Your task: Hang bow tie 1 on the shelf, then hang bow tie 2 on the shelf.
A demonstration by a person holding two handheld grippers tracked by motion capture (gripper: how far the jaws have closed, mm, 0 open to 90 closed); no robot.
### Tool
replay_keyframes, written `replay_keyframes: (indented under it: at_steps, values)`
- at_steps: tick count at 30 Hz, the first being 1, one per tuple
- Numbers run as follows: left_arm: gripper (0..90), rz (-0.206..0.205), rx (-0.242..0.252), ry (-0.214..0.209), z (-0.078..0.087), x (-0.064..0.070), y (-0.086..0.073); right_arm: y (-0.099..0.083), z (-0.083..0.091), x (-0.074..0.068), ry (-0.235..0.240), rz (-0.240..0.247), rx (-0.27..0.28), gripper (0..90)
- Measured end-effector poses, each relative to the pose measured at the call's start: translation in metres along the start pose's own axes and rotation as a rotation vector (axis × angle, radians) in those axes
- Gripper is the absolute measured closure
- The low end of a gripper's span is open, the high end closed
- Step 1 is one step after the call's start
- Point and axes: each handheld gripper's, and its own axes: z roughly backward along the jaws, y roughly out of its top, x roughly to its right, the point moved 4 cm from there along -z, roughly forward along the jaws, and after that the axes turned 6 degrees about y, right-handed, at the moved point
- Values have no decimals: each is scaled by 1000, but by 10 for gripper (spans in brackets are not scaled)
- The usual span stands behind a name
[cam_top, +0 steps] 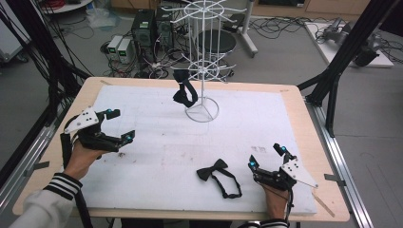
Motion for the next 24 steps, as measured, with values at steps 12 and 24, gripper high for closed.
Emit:
replay_keyframes:
  at_steps: [12,24]
  values:
    - [17,-5,7,15,2,-1,-1,0,0,0,-1,0,-1,22]
    - [17,-8,10,18,2,1,-4,0,0,0,1,-2,2,22]
